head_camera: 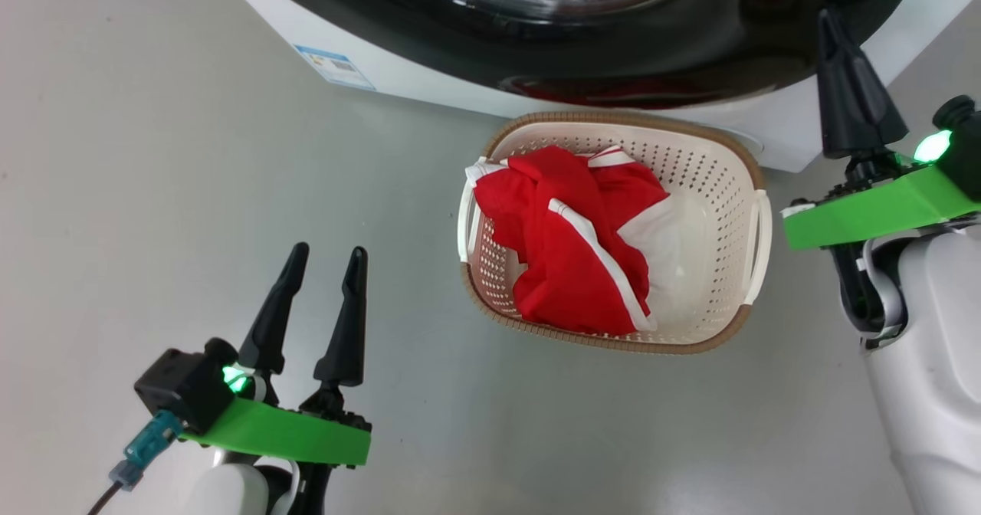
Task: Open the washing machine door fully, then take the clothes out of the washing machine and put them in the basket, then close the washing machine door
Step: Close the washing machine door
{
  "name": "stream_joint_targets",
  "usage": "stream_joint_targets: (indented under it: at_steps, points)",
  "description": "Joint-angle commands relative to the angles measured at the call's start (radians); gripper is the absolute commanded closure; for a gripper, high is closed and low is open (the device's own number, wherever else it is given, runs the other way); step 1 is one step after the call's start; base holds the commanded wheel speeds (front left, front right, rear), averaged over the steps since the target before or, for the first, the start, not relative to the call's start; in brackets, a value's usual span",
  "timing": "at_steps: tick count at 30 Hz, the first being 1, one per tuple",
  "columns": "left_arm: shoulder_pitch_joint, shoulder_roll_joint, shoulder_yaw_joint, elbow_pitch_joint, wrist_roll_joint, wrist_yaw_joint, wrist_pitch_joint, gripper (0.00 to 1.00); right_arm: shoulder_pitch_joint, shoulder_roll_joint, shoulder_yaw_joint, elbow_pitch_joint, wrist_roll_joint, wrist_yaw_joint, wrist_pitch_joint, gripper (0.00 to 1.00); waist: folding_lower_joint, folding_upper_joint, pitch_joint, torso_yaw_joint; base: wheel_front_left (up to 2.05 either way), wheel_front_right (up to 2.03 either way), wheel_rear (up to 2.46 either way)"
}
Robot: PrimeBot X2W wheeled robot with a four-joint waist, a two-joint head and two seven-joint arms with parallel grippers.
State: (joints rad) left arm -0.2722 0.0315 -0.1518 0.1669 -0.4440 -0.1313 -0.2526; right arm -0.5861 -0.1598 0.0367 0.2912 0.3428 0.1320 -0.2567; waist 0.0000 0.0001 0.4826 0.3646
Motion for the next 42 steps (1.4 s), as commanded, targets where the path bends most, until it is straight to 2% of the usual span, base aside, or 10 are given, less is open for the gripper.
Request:
stream_joint_targets:
  at_steps: [1,3,6,8,9,10,11,26,42]
  points:
    - [-0.008,0.019,0.039,-0.018,0.003,0.001,-0.009,0.0,0.005,0.008,0.024,-0.023,-0.006,-0.001,-0.005,1.0,0.0,-0.0001,-0.013,-0.006,0.0,0.0,0.0]
    - [-0.003,0.019,0.043,-0.015,0.009,0.001,-0.009,0.0,0.026,0.011,0.041,-0.021,-0.005,-0.001,-0.005,1.0,0.0,-0.0001,-0.028,-0.013,0.0,0.0,0.0]
    - [0.006,0.019,0.052,-0.009,0.02,0.001,-0.009,0.0,0.065,0.016,0.065,-0.02,-0.004,-0.001,-0.005,0.78,0.0,-0.0001,-0.052,-0.025,0.0,0.0,0.0]
    - [0.013,0.019,0.059,-0.007,0.028,0.001,-0.009,0.0,0.093,0.021,0.075,-0.023,-0.003,-0.001,-0.005,0.54,0.0,-0.0001,-0.07,-0.034,0.0,0.0,0.0]
    - [0.017,0.019,0.063,-0.006,0.032,0.001,-0.009,0.0,0.108,0.023,0.079,-0.023,-0.002,-0.001,-0.005,0.35,0.0,-0.0001,-0.079,-0.039,0.0,0.0,0.0]
    - [0.022,0.019,0.067,-0.004,0.037,0.001,-0.009,0.0,0.123,0.025,0.082,-0.024,-0.002,-0.001,-0.005,0.07,0.0,-0.0001,-0.088,-0.045,0.0,0.0,0.0]
    - [0.026,0.019,0.071,-0.003,0.041,0.001,-0.009,0.0,0.139,0.029,0.082,-0.025,-0.001,-0.001,-0.005,0.0,0.0,-0.0001,-0.097,-0.05,0.0,0.0,0.0]
    - [0.085,0.02,0.097,-0.003,0.117,0.001,-0.009,0.0,0.348,0.048,0.022,-0.047,0.004,-0.001,-0.005,0.0,0.0,-0.0001,-0.204,-0.14,0.0,0.0,0.0]
    - [0.149,0.06,0.133,-0.023,0.142,0.001,-0.009,0.0,0.524,0.06,-0.073,-0.075,0.001,-0.001,-0.005,0.0,0.0,-0.0001,-0.287,-0.234,0.0,0.0,0.0]
